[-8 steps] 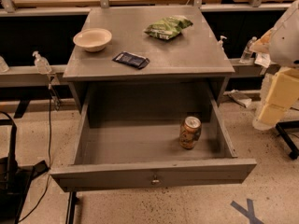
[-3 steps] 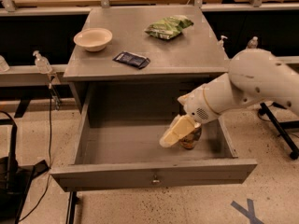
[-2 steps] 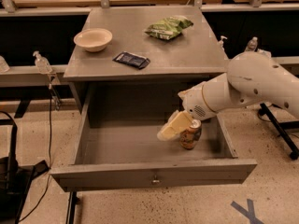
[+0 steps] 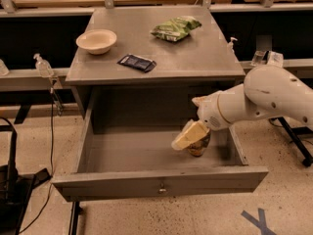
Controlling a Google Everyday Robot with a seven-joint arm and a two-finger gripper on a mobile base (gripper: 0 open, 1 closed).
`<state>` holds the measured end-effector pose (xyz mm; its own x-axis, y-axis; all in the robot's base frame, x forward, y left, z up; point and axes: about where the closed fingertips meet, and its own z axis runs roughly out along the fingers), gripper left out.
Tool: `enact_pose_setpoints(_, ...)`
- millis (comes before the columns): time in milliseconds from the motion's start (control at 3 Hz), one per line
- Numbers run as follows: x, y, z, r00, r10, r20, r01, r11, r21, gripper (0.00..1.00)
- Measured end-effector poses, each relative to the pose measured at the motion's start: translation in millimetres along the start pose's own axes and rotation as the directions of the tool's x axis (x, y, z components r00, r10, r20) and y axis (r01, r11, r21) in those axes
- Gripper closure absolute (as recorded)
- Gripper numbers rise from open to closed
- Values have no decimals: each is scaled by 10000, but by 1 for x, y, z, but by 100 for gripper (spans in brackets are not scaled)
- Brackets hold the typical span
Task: Pick orange can from top drawer and place on counter
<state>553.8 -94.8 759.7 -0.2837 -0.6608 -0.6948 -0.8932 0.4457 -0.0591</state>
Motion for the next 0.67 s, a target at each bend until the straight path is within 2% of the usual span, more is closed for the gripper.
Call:
enact_pose_setpoints(333, 46, -25, 2, 9928, -854, 843, 835, 9962, 265, 0)
enact_pose_setpoints(667, 45, -24, 2, 9927, -863, 841, 844, 9961, 262, 0)
